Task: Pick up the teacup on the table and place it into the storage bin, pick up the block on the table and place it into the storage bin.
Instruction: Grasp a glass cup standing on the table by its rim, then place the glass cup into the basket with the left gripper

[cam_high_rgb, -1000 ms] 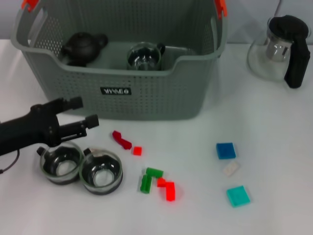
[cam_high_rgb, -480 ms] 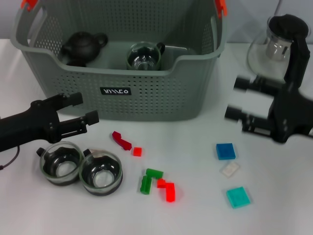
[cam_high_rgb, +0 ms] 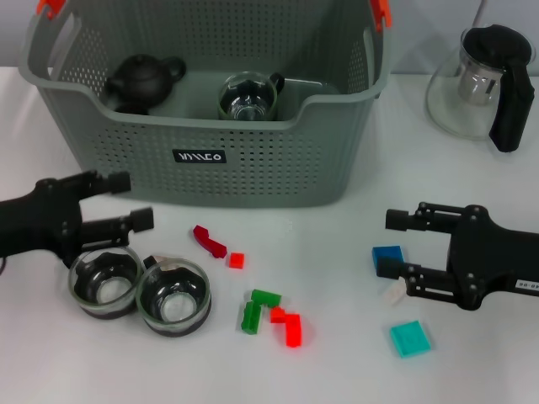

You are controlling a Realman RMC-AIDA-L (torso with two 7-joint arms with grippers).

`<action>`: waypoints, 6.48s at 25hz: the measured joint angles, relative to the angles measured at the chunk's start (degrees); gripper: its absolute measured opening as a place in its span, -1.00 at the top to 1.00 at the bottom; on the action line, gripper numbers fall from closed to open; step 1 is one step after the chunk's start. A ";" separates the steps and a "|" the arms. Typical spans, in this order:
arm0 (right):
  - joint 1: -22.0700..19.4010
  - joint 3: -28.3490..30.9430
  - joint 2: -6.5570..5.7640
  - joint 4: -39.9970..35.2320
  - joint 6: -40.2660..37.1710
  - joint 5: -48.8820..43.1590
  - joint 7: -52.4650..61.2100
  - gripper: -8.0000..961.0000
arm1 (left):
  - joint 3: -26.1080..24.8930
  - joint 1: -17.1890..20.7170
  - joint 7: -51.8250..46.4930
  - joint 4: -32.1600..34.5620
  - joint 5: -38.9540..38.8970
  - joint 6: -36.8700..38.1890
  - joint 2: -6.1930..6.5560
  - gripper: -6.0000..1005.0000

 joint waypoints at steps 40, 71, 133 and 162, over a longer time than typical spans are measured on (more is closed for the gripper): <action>2.59 1.32 0.52 0.48 1.89 -2.86 2.02 -0.40 | 42.55 -7.99 -36.27 29.98 37.89 -14.76 -5.36 -0.45; 2.44 1.32 0.14 0.58 1.79 -2.88 2.68 -0.40 | 47.68 -8.38 -41.09 24.17 38.07 -17.96 -2.90 0.85; 2.49 2.92 0.34 0.76 0.56 -2.73 3.54 -0.39 | 48.64 -28.38 -38.43 13.95 28.44 -51.85 -2.99 0.93; 2.66 2.91 0.19 0.75 0.48 -2.79 4.70 -0.39 | 51.72 -30.12 -38.65 6.61 35.06 -57.74 -3.69 0.56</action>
